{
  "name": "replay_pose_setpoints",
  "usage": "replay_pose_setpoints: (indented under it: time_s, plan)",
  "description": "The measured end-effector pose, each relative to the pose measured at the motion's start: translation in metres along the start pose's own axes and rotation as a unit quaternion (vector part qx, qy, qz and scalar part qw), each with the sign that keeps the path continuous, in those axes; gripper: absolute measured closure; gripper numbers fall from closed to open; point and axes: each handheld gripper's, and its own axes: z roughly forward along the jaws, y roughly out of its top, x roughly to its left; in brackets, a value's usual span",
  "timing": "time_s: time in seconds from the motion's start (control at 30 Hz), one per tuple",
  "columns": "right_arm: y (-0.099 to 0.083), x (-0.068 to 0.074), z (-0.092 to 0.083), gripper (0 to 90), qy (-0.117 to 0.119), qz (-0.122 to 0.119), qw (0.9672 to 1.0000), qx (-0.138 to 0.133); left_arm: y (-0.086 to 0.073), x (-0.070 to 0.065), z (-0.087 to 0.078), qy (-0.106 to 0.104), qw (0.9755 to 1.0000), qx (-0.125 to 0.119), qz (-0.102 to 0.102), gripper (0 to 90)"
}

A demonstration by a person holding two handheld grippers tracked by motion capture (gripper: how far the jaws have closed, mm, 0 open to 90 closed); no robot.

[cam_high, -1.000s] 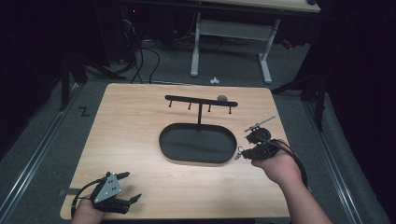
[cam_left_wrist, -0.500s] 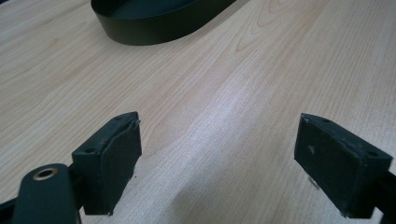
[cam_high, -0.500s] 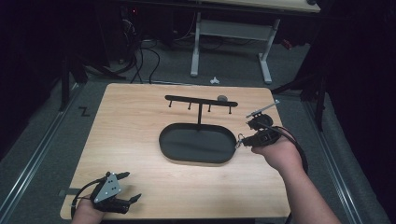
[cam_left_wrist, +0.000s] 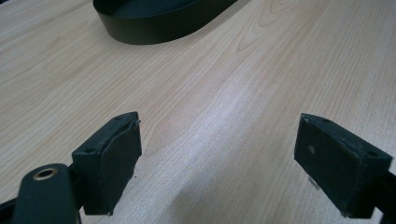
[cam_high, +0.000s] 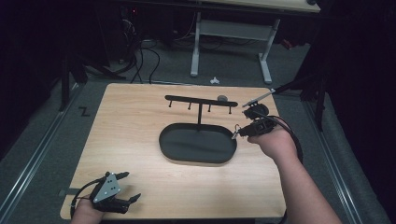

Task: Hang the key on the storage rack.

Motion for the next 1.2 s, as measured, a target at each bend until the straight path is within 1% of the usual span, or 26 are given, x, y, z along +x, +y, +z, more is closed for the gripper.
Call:
replay_pose_setpoints:
  time_s: [0.23,0.8,0.93,1.0,1.03,1.2]
  plan:
    - [0.008,-0.001,0.005,88.5,0.001,-0.001,1.0000,0.002,0.000,0.000,0.000,0.000,1.0000,0.000,0.001,15.4]
    - [0.029,-0.002,0.009,88.5,0.005,0.004,0.9999,-0.009,-0.001,0.000,-0.001,0.001,1.0000,0.001,-0.001,15.3]
    - [0.038,0.003,0.011,88.5,0.010,-0.004,0.9999,-0.014,-0.001,0.000,-0.001,0.001,1.0000,0.000,-0.001,15.4]
    - [0.039,0.005,0.011,88.5,0.009,-0.003,0.9999,-0.012,-0.001,0.000,-0.001,0.001,1.0000,0.000,-0.002,15.3]
    - [0.042,0.006,0.011,88.5,0.009,-0.006,0.9999,-0.012,-0.001,0.000,-0.002,0.001,1.0000,-0.001,-0.002,15.4]
    - [0.048,0.005,0.012,88.5,0.007,0.000,0.9999,-0.014,-0.001,0.001,-0.002,0.001,1.0000,-0.001,-0.003,15.4]
